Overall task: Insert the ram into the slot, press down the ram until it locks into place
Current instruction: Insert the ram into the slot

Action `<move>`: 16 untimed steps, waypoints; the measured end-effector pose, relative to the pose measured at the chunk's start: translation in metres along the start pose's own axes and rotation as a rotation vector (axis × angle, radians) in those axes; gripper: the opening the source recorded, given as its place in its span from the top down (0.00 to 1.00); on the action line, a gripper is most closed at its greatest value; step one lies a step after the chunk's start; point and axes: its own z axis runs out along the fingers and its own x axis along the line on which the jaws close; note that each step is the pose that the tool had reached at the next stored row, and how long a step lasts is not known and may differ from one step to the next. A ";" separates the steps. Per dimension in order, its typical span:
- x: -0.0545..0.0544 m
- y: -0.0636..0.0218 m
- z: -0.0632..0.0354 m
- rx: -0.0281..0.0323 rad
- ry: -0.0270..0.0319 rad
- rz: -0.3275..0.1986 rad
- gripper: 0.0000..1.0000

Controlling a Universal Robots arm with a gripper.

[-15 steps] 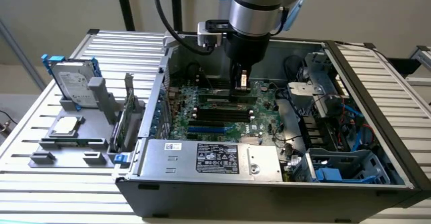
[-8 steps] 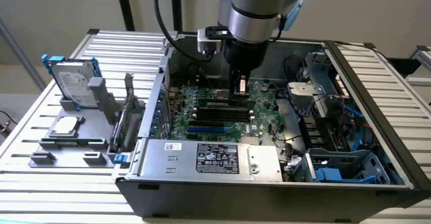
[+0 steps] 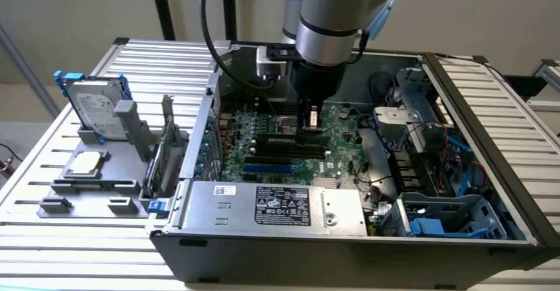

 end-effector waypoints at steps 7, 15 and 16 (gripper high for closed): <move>0.000 -0.0020 0.0056 -0.0188 0.0001 0.000 0.87; -0.001 -0.0021 0.0070 -0.0182 0.0000 -0.002 0.87; -0.001 -0.0022 0.0075 -0.0178 0.0000 -0.004 0.87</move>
